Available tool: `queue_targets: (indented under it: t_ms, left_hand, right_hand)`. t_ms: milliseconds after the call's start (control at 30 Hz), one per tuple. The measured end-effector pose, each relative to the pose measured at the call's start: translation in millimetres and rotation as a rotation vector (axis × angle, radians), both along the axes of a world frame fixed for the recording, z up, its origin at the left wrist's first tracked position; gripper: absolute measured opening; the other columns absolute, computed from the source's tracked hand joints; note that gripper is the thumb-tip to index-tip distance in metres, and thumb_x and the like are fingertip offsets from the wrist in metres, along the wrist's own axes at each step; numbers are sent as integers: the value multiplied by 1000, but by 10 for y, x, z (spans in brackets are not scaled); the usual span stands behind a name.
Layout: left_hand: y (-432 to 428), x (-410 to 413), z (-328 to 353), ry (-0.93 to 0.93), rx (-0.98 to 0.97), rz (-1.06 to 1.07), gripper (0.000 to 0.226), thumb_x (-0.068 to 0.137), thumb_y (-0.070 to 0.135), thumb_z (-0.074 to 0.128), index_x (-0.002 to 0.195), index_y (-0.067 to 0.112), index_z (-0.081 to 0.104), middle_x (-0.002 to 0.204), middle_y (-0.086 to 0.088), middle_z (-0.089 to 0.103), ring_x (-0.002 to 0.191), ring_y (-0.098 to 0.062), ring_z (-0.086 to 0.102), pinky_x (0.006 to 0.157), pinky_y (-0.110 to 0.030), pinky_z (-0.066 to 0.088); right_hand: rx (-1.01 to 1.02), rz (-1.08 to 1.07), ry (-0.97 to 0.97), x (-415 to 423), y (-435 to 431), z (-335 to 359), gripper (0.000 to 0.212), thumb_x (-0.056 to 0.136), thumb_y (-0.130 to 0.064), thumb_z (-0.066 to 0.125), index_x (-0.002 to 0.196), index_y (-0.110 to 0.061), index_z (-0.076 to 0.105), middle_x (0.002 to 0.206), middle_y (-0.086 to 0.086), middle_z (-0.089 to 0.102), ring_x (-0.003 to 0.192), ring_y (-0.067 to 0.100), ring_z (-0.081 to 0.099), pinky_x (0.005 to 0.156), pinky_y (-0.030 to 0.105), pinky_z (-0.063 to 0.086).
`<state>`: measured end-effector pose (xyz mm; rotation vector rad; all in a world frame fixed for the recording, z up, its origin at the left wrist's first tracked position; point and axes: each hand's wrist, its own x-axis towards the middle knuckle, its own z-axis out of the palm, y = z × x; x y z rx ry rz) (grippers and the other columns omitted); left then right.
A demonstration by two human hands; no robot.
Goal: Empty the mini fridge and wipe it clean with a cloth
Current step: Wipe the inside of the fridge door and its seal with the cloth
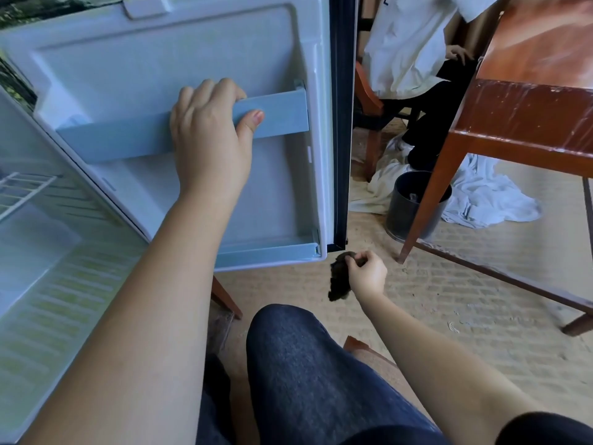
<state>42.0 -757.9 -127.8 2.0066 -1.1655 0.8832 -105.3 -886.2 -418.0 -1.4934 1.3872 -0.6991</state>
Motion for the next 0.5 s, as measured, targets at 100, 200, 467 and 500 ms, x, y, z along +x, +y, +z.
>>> queue_targets:
  t_ms: [100,200,467,500]
  left_hand:
    - [-8,-5,-6,-3,-3,0,26,91,31,55,98,7,60,104,-14,62,102,-35,50,84,-38,30]
    - [-37,-8,-4,9,-10,13,26,92,31,54,99,7,60,106,-13,61,103,-35,50,86,-39,30]
    - [-63,4,19,25,3,8,22,92,30,57,98,9,60,104,-13,61,102,-35,50,86,-39,31]
    - [-72,5,11,22,-2,10,22,91,30,57,97,9,60,103,-13,62,102,-35,50,85,-39,30]
  right_hand:
    - [-179,124,33,-98,96,33,14,86,-19,65,80,-12,54,90,-1,57,81,16,55,62,27,44]
    - [-333,180,0,-47,145,197,18,85,-18,67,77,-14,52,86,-4,54,77,9,51,64,19,38]
    - [-161,89,49,62,-125,199,14,88,-18,63,80,-10,55,86,3,59,84,21,57,66,26,38]
    - [-150,65,60,1,-146,191,14,88,-18,62,79,-11,54,86,3,59,85,22,58,65,27,39]
